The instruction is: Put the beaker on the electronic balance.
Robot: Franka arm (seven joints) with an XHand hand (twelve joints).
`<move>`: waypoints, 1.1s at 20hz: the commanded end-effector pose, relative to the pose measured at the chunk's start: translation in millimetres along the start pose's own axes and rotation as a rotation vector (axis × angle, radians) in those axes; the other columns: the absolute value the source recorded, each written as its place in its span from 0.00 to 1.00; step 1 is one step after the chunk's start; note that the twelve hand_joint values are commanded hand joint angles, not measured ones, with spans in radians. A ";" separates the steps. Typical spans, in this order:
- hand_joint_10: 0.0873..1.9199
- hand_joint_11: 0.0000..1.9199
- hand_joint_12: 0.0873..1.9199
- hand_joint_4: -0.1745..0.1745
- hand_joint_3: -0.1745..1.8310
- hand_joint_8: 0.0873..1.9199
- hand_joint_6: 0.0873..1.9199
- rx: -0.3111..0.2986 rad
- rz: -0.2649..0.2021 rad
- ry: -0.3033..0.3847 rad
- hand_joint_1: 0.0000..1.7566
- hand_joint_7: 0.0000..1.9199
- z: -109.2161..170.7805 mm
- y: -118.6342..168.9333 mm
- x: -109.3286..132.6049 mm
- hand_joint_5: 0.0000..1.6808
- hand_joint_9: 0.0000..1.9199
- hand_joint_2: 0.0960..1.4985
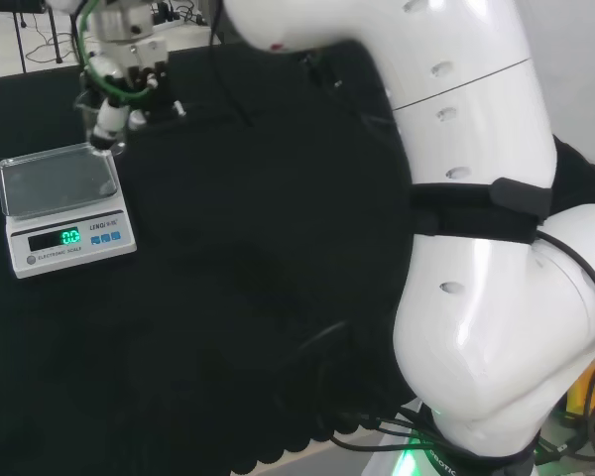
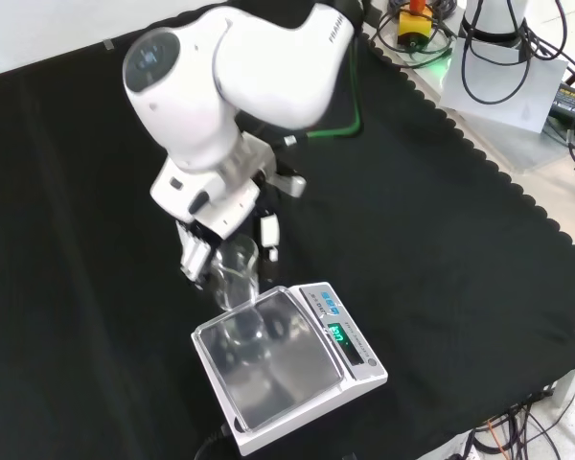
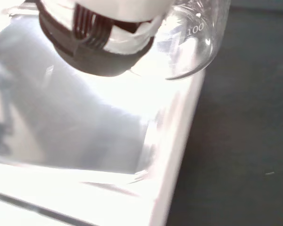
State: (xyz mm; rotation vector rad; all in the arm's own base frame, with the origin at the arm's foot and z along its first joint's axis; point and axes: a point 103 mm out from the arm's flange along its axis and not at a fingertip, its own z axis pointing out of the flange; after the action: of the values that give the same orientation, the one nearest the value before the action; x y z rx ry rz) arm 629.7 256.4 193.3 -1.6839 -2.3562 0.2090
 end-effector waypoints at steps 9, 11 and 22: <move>0.60 0.61 0.46 0.51 0.45 0.77 0.71 0.067 -0.098 -0.008 0.67 0.45 23.2 5.3 53.6 0.48 0.52 0.55; 0.60 0.61 0.46 0.52 0.45 0.77 0.71 0.079 -0.104 -0.015 0.67 0.45 26.2 7.7 57.1 0.48 0.52 0.55; 0.56 0.57 0.51 0.17 0.34 0.76 0.68 0.117 -0.115 -0.020 0.63 0.41 36.8 15.5 61.7 0.49 0.51 0.61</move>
State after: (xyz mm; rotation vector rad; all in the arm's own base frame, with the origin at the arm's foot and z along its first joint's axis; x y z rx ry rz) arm 618.6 318.3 168.5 -1.5162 -2.4010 0.3010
